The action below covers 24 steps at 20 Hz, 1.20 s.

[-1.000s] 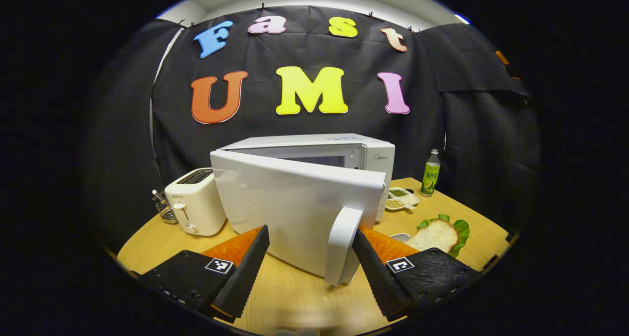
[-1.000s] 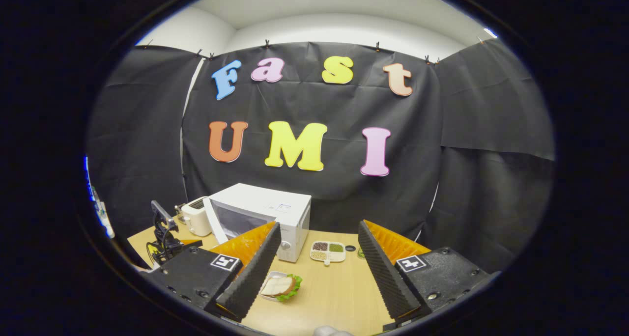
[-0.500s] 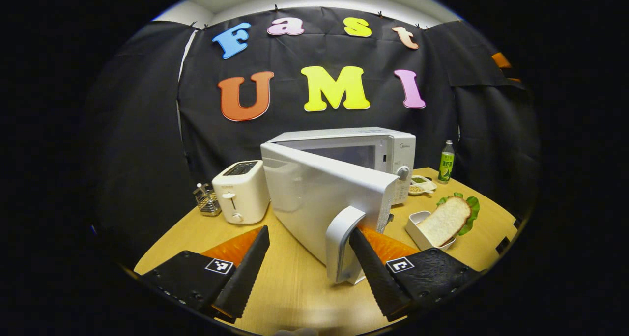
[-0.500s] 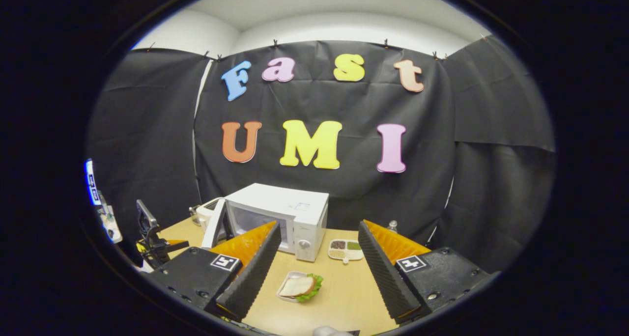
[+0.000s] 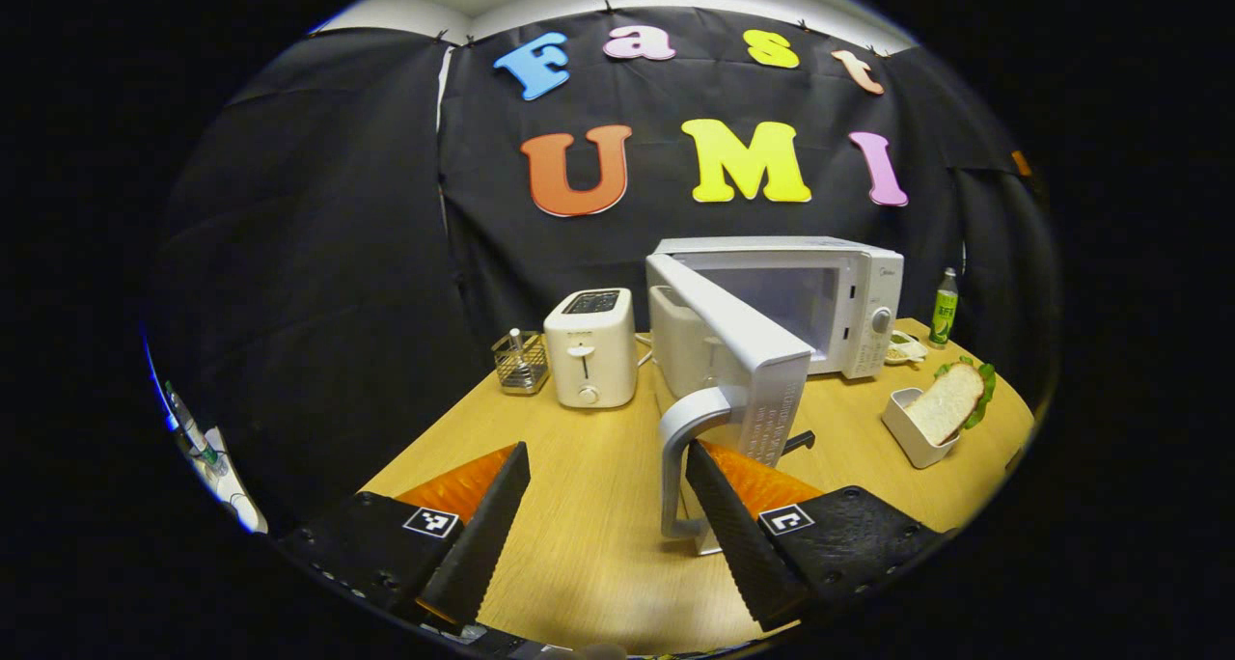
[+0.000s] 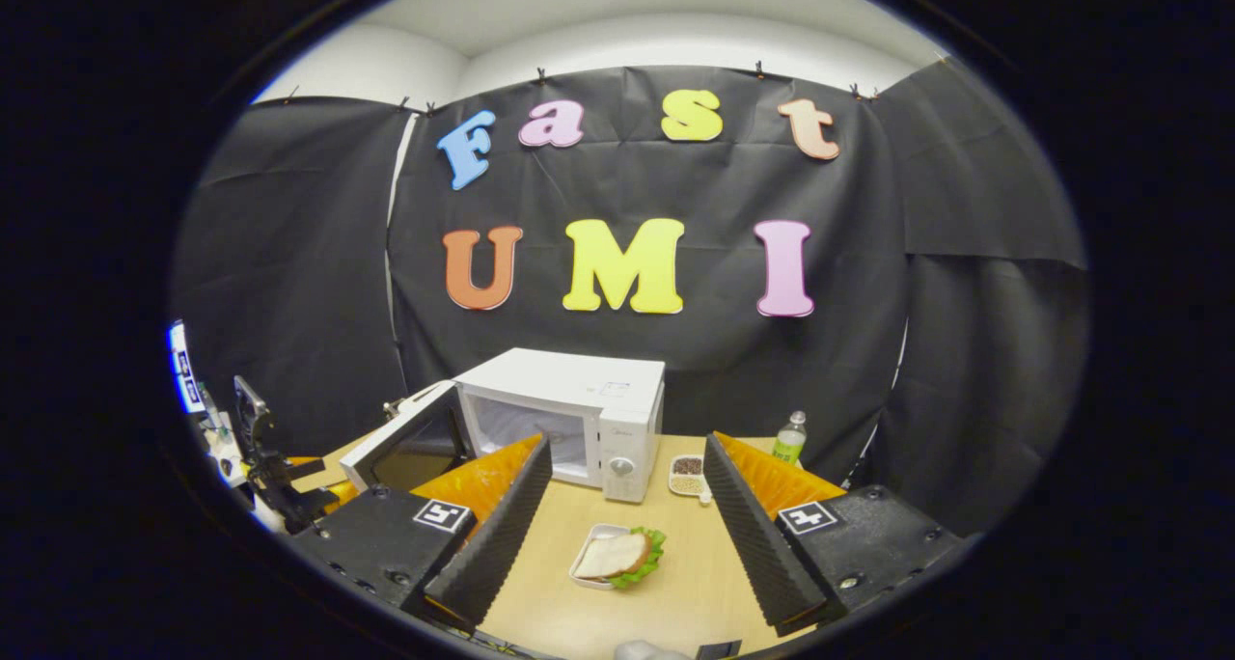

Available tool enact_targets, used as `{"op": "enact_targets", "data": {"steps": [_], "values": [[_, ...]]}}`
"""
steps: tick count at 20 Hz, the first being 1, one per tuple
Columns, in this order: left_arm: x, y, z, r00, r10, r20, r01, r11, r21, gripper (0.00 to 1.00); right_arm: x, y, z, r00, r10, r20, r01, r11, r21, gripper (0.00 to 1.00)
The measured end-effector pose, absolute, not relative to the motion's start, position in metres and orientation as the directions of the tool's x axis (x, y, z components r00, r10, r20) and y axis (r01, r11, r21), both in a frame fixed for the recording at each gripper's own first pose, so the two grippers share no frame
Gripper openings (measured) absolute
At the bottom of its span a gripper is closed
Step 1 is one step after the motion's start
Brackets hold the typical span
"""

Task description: Open the microwave oven with the left hand, put the food in, and close the microwave oven.

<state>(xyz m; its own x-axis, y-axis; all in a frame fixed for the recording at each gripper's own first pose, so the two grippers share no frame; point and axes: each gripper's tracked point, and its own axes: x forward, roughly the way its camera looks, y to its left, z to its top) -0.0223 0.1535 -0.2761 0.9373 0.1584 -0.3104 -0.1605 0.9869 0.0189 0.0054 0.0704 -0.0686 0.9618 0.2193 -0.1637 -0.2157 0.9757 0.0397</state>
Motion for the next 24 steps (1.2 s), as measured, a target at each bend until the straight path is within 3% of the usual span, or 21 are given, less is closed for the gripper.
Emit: {"op": "enact_targets", "data": {"steps": [3, 4, 8, 9, 10, 11, 12, 13, 14, 21, 22, 24], "values": [[-0.029, 0.170, -0.264, 0.936, 0.195, -0.294, -0.195, 0.980, 0.029, 0.97, 0.020, 0.063, -0.085, 0.960, 0.215, -0.181, -0.204, 0.976, 0.079, 1.00], [-0.034, 0.171, -0.260, 0.938, 0.199, -0.285, -0.197, 0.980, 0.035, 0.96, 0.024, 0.063, -0.091, 0.956, 0.219, -0.195, -0.203, 0.974, 0.100, 0.97], [-0.040, 0.174, -0.248, 0.941, 0.200, -0.273, -0.199, 0.979, 0.031, 0.94, 0.046, 0.046, -0.138, 0.936, 0.222, -0.274, -0.188, 0.971, 0.145, 1.00], [-0.041, 0.170, -0.245, 0.942, 0.200, -0.271, -0.197, 0.980, 0.036, 0.95, 0.051, 0.042, -0.154, 0.924, 0.226, -0.307, -0.182, 0.969, 0.167, 0.96], [-0.042, 0.166, -0.238, 0.944, 0.195, -0.265, -0.191, 0.981, 0.038, 0.95, 0.054, 0.040, -0.170, 0.910, 0.244, -0.334, -0.185, 0.962, 0.200, 1.00], [-0.042, 0.160, -0.229, 0.949, 0.187, -0.254, -0.183, 0.982, 0.041, 0.95, 0.057, 0.037, -0.189, 0.894, 0.256, -0.368, -0.180, 0.957, 0.229, 0.96], [-0.041, 0.154, -0.221, 0.953, 0.183, -0.244, -0.177, 0.983, 0.047, 0.95, 0.061, 0.033, -0.210, 0.873, 0.269, -0.406, -0.174, 0.951, 0.256, 0.92], [-0.040, 0.147, -0.212, 0.956, 0.176, -0.233, -0.168, 0.984, 0.050, 0.87, 0.064, 0.033, -0.228, 0.848, 0.297, -0.440, -0.177, 0.939, 0.294, 0.98], [-0.038, 0.140, -0.203, 0.961, 0.168, -0.222, -0.161, 0.986, 0.047, 0.95, 0.068, 0.032, -0.245, 0.824, 0.324, -0.464, -0.173, 0.925, 0.339, 0.99], [-0.014, 0.084, -0.153, 0.974, 0.136, -0.183, -0.133, 0.991, 0.025, 0.97, 0.102, 0.044, -0.336, 0.633, 0.527, -0.567, -0.145, 0.800, 0.583, 0.97], [-0.010, 0.077, -0.149, 0.972, 0.143, -0.184, -0.142, 0.990, 0.019, 0.97, 0.104, 0.047, -0.350, 0.595, 0.554, -0.582, -0.131, 0.782, 0.610, 0.83], [-0.003, 0.068, -0.145, 0.968, 0.170, -0.186, -0.170, 0.985, 0.019, 0.96, 0.114, 0.057, -0.360, 0.534, 0.614, -0.581, -0.119, 0.735, 0.667, 0.82]]}}
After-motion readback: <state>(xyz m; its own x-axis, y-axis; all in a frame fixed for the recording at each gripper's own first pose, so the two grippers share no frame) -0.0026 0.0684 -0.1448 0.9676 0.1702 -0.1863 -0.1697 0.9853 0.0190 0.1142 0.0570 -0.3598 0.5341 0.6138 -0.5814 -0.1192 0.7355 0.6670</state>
